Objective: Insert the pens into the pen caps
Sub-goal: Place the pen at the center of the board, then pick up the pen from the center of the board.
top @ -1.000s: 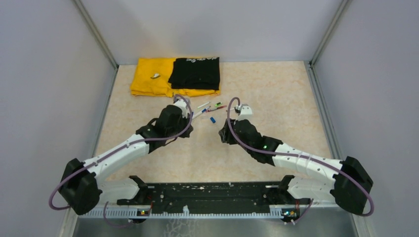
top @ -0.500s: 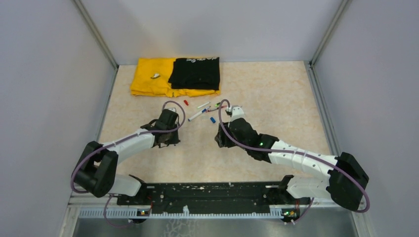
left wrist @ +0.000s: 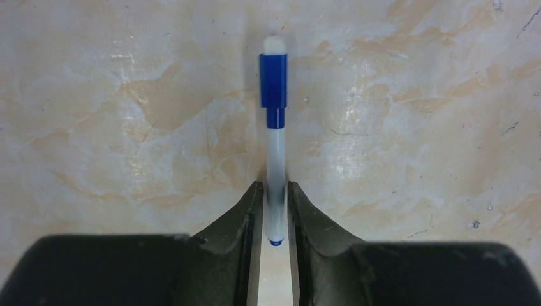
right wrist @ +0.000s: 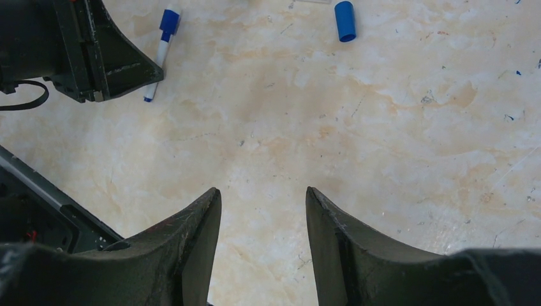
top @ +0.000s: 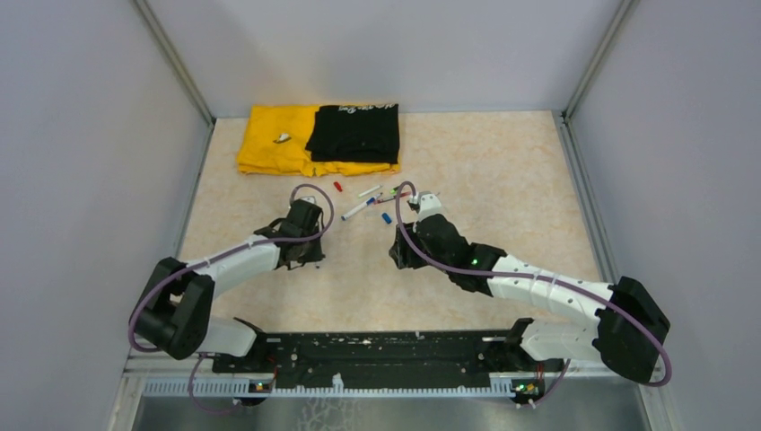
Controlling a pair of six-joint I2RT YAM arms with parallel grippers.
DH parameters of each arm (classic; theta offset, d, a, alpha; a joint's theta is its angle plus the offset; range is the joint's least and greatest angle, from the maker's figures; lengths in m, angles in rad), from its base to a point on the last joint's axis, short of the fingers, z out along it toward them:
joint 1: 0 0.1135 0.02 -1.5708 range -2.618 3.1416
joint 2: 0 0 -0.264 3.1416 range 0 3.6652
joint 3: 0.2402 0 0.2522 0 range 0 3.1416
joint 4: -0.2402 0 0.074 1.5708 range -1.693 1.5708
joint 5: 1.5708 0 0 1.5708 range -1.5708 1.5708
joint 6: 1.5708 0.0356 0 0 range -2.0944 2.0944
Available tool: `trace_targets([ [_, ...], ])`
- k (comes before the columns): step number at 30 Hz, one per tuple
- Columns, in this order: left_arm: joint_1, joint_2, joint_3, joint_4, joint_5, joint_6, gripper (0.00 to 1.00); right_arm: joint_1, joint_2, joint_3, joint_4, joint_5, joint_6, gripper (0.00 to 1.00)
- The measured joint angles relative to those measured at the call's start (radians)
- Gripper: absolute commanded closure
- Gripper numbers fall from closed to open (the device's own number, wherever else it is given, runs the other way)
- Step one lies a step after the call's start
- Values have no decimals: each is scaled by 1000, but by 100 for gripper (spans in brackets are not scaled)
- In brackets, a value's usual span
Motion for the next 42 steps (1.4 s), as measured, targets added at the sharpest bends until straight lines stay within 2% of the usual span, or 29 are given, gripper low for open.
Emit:
trace_targets([
  [14,6,-100,19,-67,-65,5,46,0,-5,0,-3,64,4,49],
  [16,9,-122,33,-69,-68,11,44,0,-8,0,-4,86,10,49],
  [25,11,-332,50,5,-20,92,34,0,12,77,-91,163,11,45],
  [27,11,-366,75,17,-13,115,26,0,13,98,-113,188,12,44],
  [31,11,-390,142,40,-6,158,24,-6,13,115,-152,226,11,44],
  [35,11,-408,162,55,-4,188,23,-72,13,130,-211,195,13,45],
  [42,13,-412,162,83,24,220,21,-267,11,138,-274,100,29,45],
])
